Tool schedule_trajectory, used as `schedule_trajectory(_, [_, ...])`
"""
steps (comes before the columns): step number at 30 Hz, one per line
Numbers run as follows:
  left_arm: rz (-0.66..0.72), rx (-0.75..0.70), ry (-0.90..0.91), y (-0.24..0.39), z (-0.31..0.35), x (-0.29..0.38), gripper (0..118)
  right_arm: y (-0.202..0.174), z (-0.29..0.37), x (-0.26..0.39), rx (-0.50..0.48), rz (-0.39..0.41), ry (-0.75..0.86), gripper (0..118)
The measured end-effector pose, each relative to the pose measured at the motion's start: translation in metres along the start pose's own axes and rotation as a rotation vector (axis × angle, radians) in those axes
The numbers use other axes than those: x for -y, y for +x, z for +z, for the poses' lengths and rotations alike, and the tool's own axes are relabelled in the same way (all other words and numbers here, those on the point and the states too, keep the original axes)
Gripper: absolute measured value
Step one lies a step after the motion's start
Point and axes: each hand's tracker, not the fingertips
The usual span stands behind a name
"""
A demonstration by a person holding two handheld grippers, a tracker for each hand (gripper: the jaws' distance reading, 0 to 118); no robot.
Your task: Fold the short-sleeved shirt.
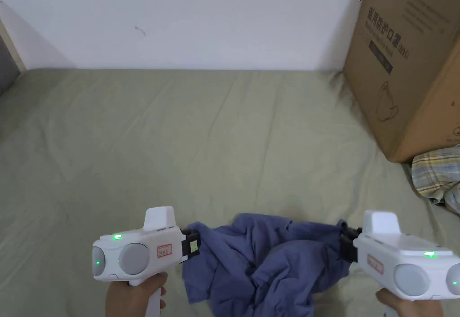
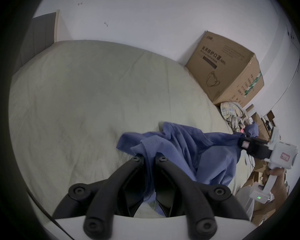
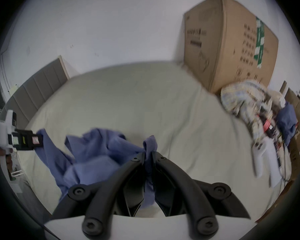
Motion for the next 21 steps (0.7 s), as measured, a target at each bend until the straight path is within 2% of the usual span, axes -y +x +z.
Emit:
schedule_trajectory(7, [-0.004,-0.041,0.163,-0.021,0.046,-0.055,9,0.024,0.063,-0.08,0.027,0.004,0.183,5])
schedule_trajectory(11, [0.001,-0.078,0.268,-0.039,0.088,-0.108,9,0.023,0.091,-0.127,0.064,0.039,0.292,5])
schedule_trajectory(17, [-0.025,-0.164,0.417,-0.044,0.147,-0.184,9,0.026,0.106,-0.202,0.105,0.04,0.403,5])
schedule_trajectory(21, [-0.038,-0.194,0.467,-0.049,0.167,-0.24,9,0.028,0.109,-0.25,0.095,0.027,0.456,5])
